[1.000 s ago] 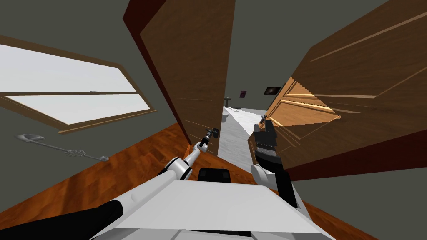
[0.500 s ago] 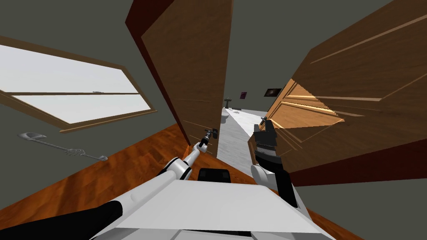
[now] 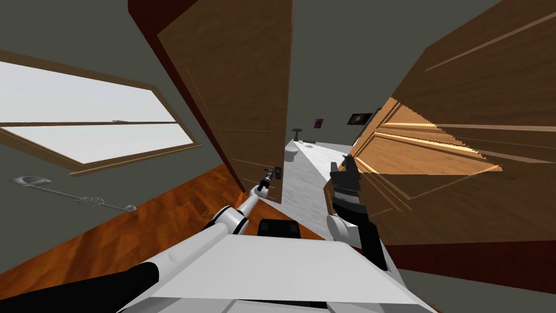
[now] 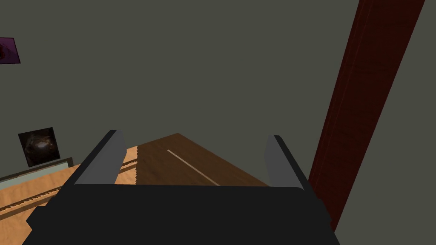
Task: Push the door open
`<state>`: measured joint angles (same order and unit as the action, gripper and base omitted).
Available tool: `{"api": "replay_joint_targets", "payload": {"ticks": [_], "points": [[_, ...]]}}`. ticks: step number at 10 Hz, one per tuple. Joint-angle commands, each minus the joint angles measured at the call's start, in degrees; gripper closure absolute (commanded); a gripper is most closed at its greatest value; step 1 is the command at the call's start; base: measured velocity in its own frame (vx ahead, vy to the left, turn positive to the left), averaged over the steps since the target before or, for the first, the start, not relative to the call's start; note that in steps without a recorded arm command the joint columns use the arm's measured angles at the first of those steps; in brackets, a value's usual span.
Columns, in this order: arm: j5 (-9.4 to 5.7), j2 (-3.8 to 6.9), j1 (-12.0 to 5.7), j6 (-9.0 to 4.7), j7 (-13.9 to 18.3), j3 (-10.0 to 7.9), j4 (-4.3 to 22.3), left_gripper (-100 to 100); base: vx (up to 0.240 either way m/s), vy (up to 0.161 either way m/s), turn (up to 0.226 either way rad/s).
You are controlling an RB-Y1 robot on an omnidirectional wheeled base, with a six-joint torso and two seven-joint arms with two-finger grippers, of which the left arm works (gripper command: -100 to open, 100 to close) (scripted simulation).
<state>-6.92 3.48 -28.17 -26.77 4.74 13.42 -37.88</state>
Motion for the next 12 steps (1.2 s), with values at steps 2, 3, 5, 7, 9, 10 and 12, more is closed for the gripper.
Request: {"api": "replay_joint_targets", "payload": {"ticks": [2,3,5,7,9,10,12], "points": [[-0.46,0.85,-0.92,-0.83,-0.3,-1.60,1.4,100,0.157,-0.147,0.066],[-0.82,1.38,-0.88,-0.81,-0.8,-2.93,1.6,100,0.139,-0.140,0.068],[-1.20,1.90,-0.85,-0.79,-1.3,-4.33,1.8,100,0.127,-0.142,0.068],[-1.59,2.41,-0.82,-0.76,-1.8,-5.74,2.0,100,0.163,-0.148,0.097],[-1.85,2.73,-0.79,-0.75,-2.1,-6.68,2.2,100,0.145,-0.148,0.055],[-1.85,2.73,-0.79,-0.75,-2.1,-6.68,2.1,100,0.039,-0.046,0.013],[-2.34,3.33,-0.75,-0.72,-2.7,-8.47,2.4,100,0.102,-0.117,0.078]]}}
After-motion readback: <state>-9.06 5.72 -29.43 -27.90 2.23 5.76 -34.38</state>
